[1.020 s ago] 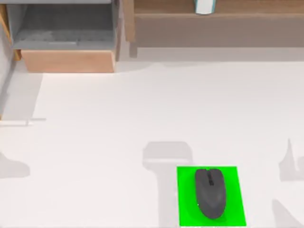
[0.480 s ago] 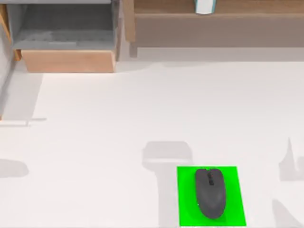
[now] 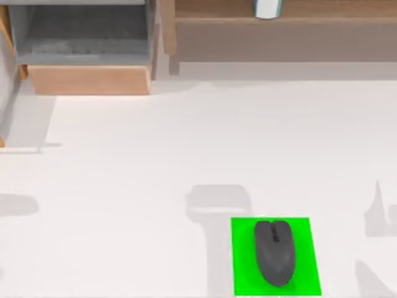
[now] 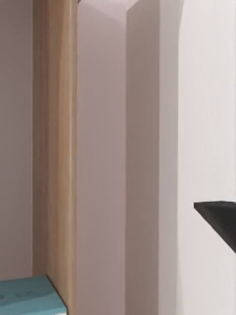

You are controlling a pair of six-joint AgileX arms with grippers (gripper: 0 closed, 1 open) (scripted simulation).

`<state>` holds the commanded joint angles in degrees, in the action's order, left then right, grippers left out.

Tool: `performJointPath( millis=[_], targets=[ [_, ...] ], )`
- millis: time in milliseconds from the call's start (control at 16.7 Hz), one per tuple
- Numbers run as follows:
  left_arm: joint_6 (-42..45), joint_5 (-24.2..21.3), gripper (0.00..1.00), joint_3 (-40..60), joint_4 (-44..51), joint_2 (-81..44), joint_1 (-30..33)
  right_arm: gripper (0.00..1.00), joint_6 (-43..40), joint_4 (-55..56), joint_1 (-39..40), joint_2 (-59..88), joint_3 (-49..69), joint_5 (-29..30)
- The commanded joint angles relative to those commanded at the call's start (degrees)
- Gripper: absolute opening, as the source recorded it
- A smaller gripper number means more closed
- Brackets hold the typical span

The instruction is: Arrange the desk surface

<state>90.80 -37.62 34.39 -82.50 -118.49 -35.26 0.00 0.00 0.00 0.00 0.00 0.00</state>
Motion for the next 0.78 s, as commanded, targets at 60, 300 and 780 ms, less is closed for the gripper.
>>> performJointPath(
  millis=[60, 300, 780],
  targets=[
    [0.0, 0.7, 0.00, 1.0, 0.6, -0.4, 0.6, 1.00, 0.0, 0.0, 0.0, 0.0, 0.0, 0.0],
    [-0.1, 3.3, 0.00, 6.5, 3.4, -2.4, 3.3, 1.00, 0.0, 0.0, 0.0, 0.0, 0.0, 0.0],
    [0.0, 4.9, 0.00, 9.6, 5.3, -3.9, 4.7, 1.00, 0.0, 0.0, 0.0, 0.0, 0.0, 0.0]
  ],
)
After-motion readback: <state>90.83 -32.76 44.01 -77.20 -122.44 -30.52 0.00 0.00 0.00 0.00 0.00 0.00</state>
